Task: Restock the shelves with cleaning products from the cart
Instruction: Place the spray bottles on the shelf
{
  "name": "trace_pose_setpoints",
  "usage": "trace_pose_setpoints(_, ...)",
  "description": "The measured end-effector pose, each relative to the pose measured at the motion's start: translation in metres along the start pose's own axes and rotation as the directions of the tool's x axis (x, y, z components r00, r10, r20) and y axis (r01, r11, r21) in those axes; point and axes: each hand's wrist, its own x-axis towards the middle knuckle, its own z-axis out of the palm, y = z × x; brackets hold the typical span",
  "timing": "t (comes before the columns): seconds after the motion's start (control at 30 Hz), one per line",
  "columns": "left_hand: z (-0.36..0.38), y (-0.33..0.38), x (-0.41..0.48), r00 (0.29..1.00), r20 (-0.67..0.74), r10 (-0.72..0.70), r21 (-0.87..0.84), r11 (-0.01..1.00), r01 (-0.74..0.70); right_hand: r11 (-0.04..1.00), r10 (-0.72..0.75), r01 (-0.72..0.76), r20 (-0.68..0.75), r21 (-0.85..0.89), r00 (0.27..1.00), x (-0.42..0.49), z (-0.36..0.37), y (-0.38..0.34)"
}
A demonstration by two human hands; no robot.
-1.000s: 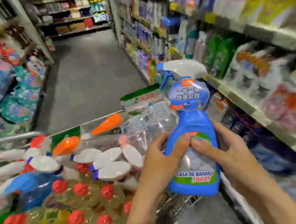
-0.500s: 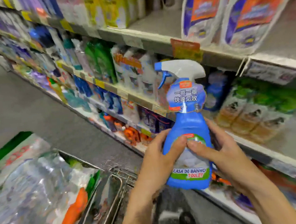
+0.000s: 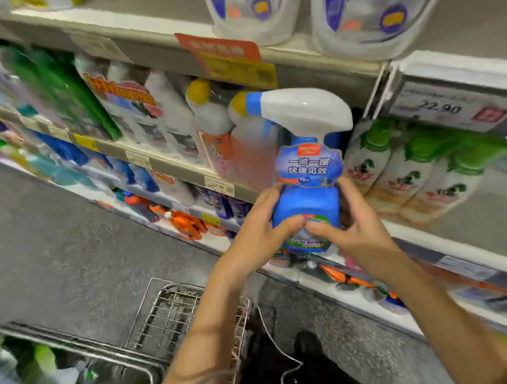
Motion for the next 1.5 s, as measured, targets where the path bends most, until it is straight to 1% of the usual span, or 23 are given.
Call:
trace_pose_setpoints(0.1,-0.006,-0.015,0.028,0.997,0.066,0.045,0.081,0.995,-0.050,0.995,-0.004,-0.007,-0.105,-0.102,0.994,0.015,0.000,0.015)
trace_pose_setpoints(0.17,-0.006,-0.023,0.044,0.996,0.049,0.076,0.130,0.988,-0.082,0.994,0.008,-0.025,-0.155,-0.111,0.988,0.024,-0.001,0.026)
trace_pose_setpoints(0.23,-0.004,-0.028,0.058,0.993,0.038,0.109,0.138,0.984,-0.114,0.985,-0.001,-0.033,-0.196,-0.172,0.981,0.034,-0.003,0.032)
trace_pose_setpoints(0.3,-0.002,-0.034,0.072,0.994,0.036,0.103,0.144,0.984,-0.107,0.968,-0.026,-0.034,-0.235,-0.249,0.972,0.045,-0.005,0.038)
trace_pose_setpoints(0.43,0.006,-0.046,0.094,0.996,0.037,0.076,0.193,0.978,-0.082,0.946,-0.029,-0.073,-0.306,-0.317,0.951,0.060,-0.008,0.049)
trace_pose_setpoints(0.57,0.013,-0.049,0.106,0.998,0.034,0.061,0.235,0.970,-0.068,0.936,-0.007,-0.125,-0.373,-0.328,0.928,0.069,-0.007,0.057)
trace_pose_setpoints(0.63,0.013,-0.051,0.107,0.996,0.017,0.088,0.269,0.959,-0.090,0.927,0.015,-0.156,-0.382,-0.341,0.924,0.074,-0.003,0.062)
trace_pose_setpoints(0.7,0.013,-0.055,0.105,0.994,0.019,0.105,0.311,0.945,-0.106,0.913,0.005,-0.169,-0.404,-0.371,0.915,0.076,0.000,0.063)
trace_pose_setpoints(0.77,0.017,-0.058,0.106,0.996,0.037,0.076,0.352,0.932,-0.084,0.899,-0.011,-0.179,-0.428,-0.400,0.904,0.076,0.003,0.063)
trace_pose_setpoints(0.83,0.020,-0.057,0.108,0.999,0.031,0.042,0.399,0.915,-0.051,0.840,0.005,-0.234,-0.424,-0.490,0.906,0.077,0.008,0.062)
trace_pose_setpoints(0.87,0.022,-0.055,0.109,0.999,0.020,0.047,0.413,0.909,-0.051,0.803,0.047,-0.286,-0.423,-0.522,0.905,0.079,0.010,0.063)
trace_pose_setpoints(0.97,0.024,-0.047,0.113,0.995,-0.039,0.090,0.373,0.925,-0.069,0.734,0.215,-0.471,-0.490,-0.490,0.845,0.087,0.014,0.065)
trace_pose_setpoints(1.0,0.025,-0.045,0.115,0.992,-0.055,0.113,0.350,0.933,-0.087,0.719,0.222,-0.494,-0.512,-0.489,0.829,0.088,0.017,0.063)
trace_pose_setpoints(1.07,0.029,-0.045,0.120,0.989,-0.077,0.126,0.315,0.944,-0.096,0.730,0.155,-0.472,-0.553,-0.494,0.819,0.085,0.023,0.058)
trace_pose_setpoints(1.1,0.030,-0.046,0.123,0.989,-0.101,0.107,0.286,0.955,-0.074,0.744,0.118,-0.449,-0.563,-0.495,0.818,0.082,0.027,0.056)
trace_pose_setpoints(1.17,0.034,-0.048,0.126,0.988,-0.145,0.050,0.200,0.979,-0.020,0.773,0.060,-0.388,-0.552,-0.501,0.832,0.077,0.031,0.052)
trace_pose_setpoints(1.2,0.034,-0.050,0.128,0.987,-0.153,0.038,0.192,0.981,-0.008,0.777,0.047,-0.366,-0.533,-0.512,0.845,0.076,0.032,0.052)
trace_pose_setpoints(1.27,0.039,-0.052,0.128,0.981,-0.166,0.106,0.235,0.970,-0.065,0.783,0.044,-0.338,-0.496,-0.522,0.867,0.077,0.032,0.050)
trace_pose_setpoints(1.3,0.041,-0.053,0.127,0.978,-0.179,0.111,0.238,0.969,-0.066,0.789,0.049,-0.327,-0.477,-0.521,0.878,0.078,0.031,0.049)
trace_pose_setpoints(1.37,0.043,-0.052,0.128,0.961,-0.263,0.080,0.252,0.968,-0.012,0.791,0.098,-0.337,-0.437,-0.511,0.894,0.080,0.028,0.049)
trace_pose_setpoints(1.43,0.043,-0.049,0.125,0.945,-0.312,0.094,0.270,0.963,-0.007,0.791,0.150,-0.359,-0.412,-0.495,0.899,0.079,0.027,0.047)
trace_pose_setpoints(1.47,0.042,-0.046,0.123,0.944,-0.311,0.107,0.340,0.940,0.005,0.801,0.135,-0.347,-0.417,-0.488,0.899,0.077,0.025,0.045)
trace_pose_setpoints(1.5,0.040,-0.041,0.119,0.957,-0.274,0.090,0.371,0.928,0.019,0.820,0.099,-0.314,-0.423,-0.478,0.901,0.074,0.024,0.043)
